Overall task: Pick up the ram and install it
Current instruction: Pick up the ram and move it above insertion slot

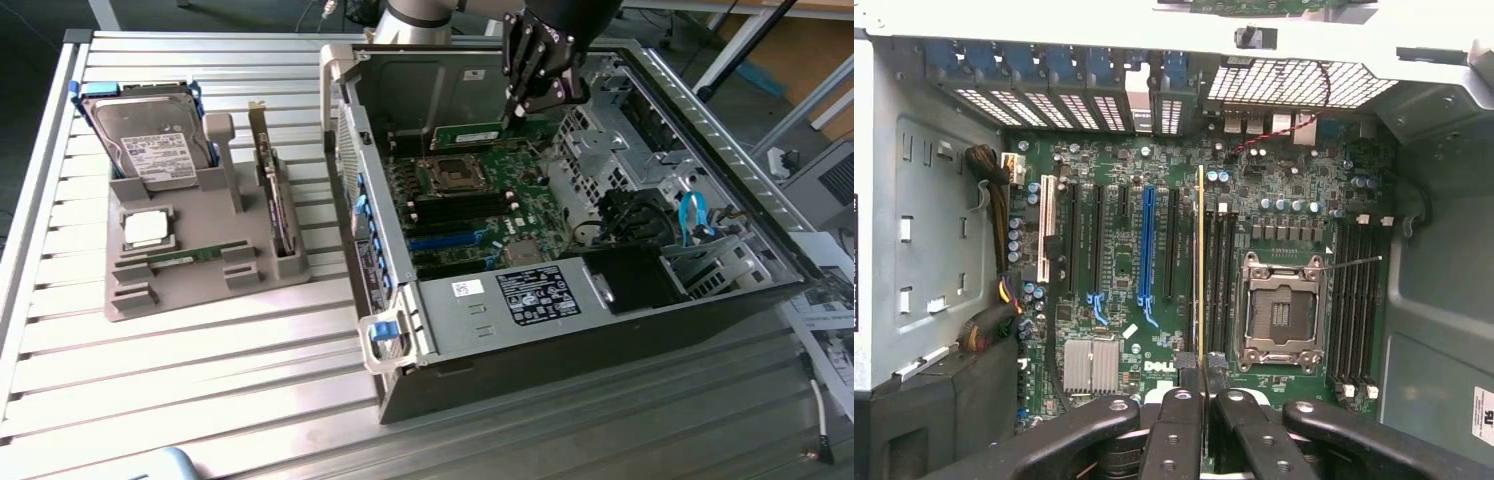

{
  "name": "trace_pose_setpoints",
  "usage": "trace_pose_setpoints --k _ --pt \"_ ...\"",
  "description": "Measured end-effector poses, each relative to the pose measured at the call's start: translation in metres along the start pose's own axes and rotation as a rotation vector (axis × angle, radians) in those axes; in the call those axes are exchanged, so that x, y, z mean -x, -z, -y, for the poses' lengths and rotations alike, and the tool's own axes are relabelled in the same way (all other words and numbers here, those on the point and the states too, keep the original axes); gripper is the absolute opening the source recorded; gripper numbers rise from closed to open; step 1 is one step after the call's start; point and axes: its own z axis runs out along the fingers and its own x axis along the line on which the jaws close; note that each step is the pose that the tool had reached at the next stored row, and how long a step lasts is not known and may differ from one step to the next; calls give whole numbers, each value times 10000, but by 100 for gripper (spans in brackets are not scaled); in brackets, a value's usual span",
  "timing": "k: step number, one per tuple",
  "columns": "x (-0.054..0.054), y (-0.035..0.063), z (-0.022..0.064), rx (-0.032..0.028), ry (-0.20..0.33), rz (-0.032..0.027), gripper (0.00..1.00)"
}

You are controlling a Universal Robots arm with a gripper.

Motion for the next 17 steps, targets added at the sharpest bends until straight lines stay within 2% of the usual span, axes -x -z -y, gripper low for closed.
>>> trace_pose_setpoints --k 14,17 --pt "0 -43 1 0 -1 0 12" --pt "32 -43 2 0 0 0 12"
